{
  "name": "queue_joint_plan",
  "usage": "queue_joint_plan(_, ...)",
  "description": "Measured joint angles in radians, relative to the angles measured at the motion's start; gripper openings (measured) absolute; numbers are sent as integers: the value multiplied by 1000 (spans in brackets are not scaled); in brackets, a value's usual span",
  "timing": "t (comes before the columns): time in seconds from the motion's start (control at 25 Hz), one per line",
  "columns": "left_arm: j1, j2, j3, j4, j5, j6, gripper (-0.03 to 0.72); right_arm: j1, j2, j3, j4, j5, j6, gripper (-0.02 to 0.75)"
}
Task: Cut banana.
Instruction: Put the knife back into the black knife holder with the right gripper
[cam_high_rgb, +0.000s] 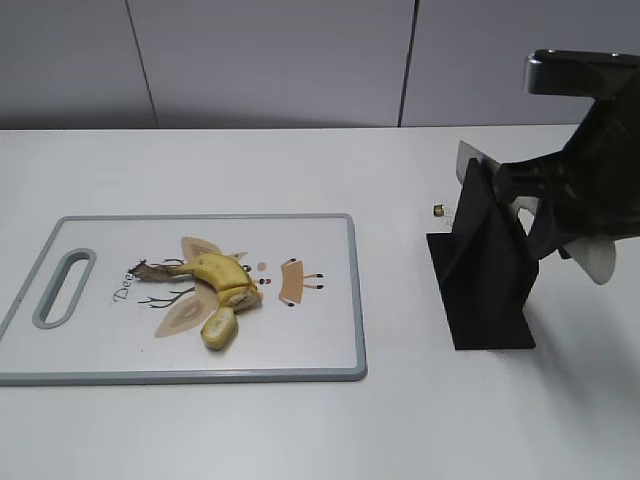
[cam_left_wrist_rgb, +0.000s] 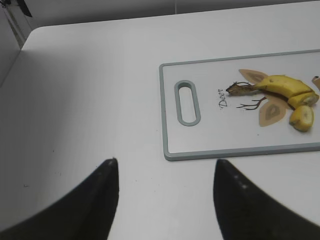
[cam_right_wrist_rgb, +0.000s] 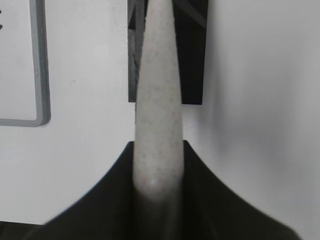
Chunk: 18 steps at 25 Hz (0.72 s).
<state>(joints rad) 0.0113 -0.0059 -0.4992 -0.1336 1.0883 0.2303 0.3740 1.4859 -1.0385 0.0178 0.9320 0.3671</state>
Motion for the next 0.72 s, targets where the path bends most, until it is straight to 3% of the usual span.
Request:
queue_joint_plan(0.44, 0, 0, 0, 0, 0, -1, 583, 0, 0, 0, 53, 50, -5, 178)
queue_joint_plan(0.72, 0, 0, 0, 0, 0, -1, 583, 0, 0, 0, 80, 7, -14, 415)
